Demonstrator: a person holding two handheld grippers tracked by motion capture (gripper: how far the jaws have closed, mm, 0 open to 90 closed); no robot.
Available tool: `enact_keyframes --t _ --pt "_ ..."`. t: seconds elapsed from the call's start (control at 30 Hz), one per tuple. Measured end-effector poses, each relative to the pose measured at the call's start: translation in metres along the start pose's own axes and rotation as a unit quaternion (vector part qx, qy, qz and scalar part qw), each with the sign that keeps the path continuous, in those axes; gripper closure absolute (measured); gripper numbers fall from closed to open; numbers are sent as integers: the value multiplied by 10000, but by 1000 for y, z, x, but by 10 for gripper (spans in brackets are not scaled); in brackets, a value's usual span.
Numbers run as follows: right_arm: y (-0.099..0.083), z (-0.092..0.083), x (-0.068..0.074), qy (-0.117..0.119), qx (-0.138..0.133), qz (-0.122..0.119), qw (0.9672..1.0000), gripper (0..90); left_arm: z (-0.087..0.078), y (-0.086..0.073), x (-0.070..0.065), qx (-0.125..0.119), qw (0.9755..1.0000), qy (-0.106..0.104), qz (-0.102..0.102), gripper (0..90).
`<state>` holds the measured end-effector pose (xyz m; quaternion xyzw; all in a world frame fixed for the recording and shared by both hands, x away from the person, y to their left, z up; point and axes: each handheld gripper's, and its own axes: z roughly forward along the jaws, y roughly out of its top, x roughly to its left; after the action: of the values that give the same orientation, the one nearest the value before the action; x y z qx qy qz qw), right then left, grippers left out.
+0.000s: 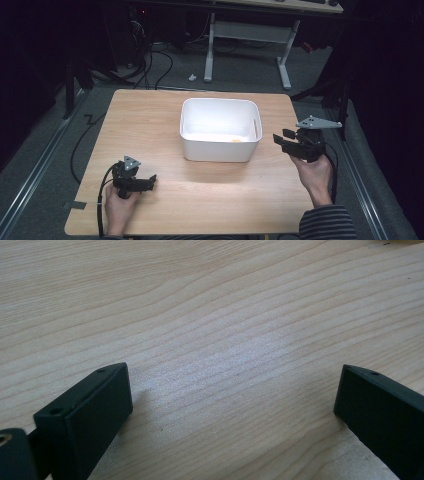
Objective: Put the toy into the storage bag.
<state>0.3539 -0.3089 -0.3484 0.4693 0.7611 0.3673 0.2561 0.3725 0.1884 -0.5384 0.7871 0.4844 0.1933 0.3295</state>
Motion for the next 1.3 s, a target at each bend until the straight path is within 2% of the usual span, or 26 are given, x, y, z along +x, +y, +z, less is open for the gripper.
enact_keyframes --t 0.03,0.2,0.5,0.63,0.8,1.07,1.3 --pt "-3 -1 -1 65 -40 45 10000 574 0 0 0 1 10000 0 1 22" --pt "-12 -4 -4 56 -18 110 9999 571 0 0 0 0 10000 0 1 23" --pt "-15 -20 -3 100 -116 27 9999 564 0 0 0 -1 10000 8 -8 23" --pt "-25 -26 -3 110 -113 75 9998 563 0 0 0 -2 10000 8 -9 23" --pt "-34 -27 -3 110 -61 111 9999 560 0 0 0 -2 10000 7 -9 23" --pt "-49 -30 3 178 -142 145 9996 557 0 0 0 -1 10000 7 -8 23" --pt "-57 -23 6 249 -126 195 9994 553 0 0 0 -3 10000 7 -9 23"
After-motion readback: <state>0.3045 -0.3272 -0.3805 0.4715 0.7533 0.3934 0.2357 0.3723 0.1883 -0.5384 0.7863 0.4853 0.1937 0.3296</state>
